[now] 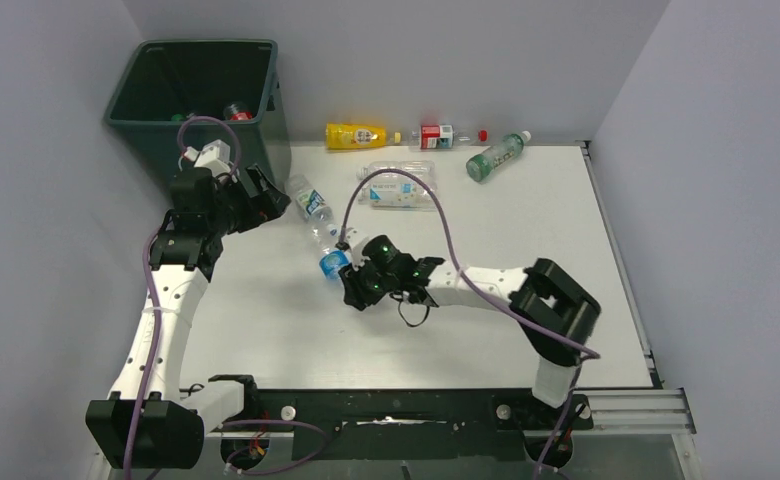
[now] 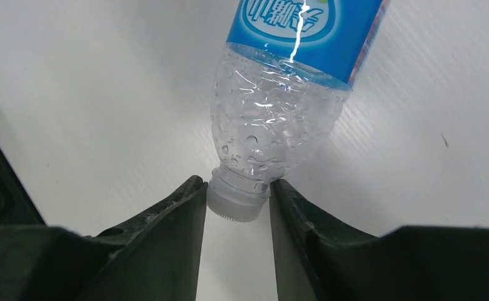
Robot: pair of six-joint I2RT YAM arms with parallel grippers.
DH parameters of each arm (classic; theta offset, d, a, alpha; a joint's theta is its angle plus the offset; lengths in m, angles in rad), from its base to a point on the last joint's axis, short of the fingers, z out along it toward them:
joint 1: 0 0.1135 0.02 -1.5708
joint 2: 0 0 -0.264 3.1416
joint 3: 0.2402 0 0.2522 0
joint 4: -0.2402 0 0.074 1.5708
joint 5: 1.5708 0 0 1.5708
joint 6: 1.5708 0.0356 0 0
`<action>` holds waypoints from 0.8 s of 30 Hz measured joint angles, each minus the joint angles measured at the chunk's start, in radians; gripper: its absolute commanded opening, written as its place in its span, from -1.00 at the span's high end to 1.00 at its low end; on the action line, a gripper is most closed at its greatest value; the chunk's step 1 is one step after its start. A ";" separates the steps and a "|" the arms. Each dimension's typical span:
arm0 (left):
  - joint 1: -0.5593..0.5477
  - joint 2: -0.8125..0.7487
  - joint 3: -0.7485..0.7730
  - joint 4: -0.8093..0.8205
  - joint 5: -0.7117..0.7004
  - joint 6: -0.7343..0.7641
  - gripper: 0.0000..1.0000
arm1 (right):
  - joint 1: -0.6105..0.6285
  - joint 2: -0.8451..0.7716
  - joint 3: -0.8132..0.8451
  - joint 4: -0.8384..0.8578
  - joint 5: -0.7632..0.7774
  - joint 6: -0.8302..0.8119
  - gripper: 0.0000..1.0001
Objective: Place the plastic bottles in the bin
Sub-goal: Pick up the plastic bottle at the center of the board, then place the plastic bottle in the trash bin.
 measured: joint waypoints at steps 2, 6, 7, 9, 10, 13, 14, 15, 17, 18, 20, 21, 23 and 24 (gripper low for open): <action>0.000 0.000 -0.002 0.003 0.015 -0.002 -0.73 | 0.003 -0.105 -0.074 -0.014 0.029 0.003 0.44; 0.000 0.001 -0.007 0.010 0.042 -0.018 -0.73 | 0.004 -0.359 -0.222 -0.051 0.108 0.029 0.45; 0.000 0.001 -0.010 0.013 0.051 -0.023 -0.73 | 0.005 -0.406 -0.245 -0.059 0.125 0.035 0.46; -0.004 0.003 -0.017 0.018 0.065 -0.034 -0.73 | 0.008 -0.513 -0.297 -0.083 0.175 0.060 0.46; -0.008 0.005 -0.019 0.022 0.071 -0.042 -0.73 | 0.011 -0.563 -0.321 -0.097 0.201 0.071 0.46; -0.030 0.014 -0.024 0.034 0.086 -0.062 -0.73 | 0.017 -0.682 -0.385 -0.138 0.266 0.110 0.46; -0.040 0.018 -0.025 0.039 0.090 -0.071 -0.73 | 0.017 -0.714 -0.404 -0.153 0.285 0.121 0.46; -0.050 0.023 -0.026 0.042 0.093 -0.078 -0.73 | 0.017 -0.743 -0.420 -0.169 0.304 0.132 0.46; -0.074 0.035 -0.026 0.051 0.098 -0.093 -0.73 | 0.017 -0.780 -0.434 -0.201 0.336 0.149 0.46; -0.084 0.042 -0.026 0.056 0.100 -0.099 -0.73 | 0.017 -0.795 -0.437 -0.216 0.353 0.156 0.46; -0.103 0.056 -0.026 0.060 0.103 -0.109 -0.73 | 0.017 -0.819 -0.438 -0.235 0.382 0.165 0.46; -0.113 0.064 -0.026 0.060 0.104 -0.116 -0.73 | 0.017 -0.827 -0.438 -0.241 0.394 0.168 0.46; -0.130 0.079 -0.026 0.059 0.107 -0.130 -0.73 | 0.017 -0.843 -0.438 -0.246 0.415 0.174 0.47; -0.139 0.085 -0.026 0.059 0.108 -0.137 -0.73 | 0.018 -0.849 -0.439 -0.246 0.423 0.174 0.47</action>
